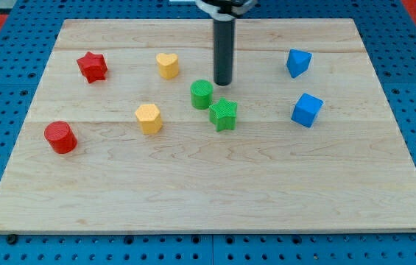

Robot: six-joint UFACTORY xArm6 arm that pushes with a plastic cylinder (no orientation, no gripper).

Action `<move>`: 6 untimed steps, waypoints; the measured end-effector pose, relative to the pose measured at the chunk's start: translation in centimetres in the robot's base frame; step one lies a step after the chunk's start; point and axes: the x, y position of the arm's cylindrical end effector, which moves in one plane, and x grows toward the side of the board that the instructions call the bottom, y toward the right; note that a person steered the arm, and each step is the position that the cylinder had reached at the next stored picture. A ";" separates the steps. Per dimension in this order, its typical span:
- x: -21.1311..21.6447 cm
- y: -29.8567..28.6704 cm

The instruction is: Move the green circle above to the yellow hexagon

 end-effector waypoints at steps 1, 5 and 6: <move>3.1 0.1; 1.9 -11.2; 2.7 -8.7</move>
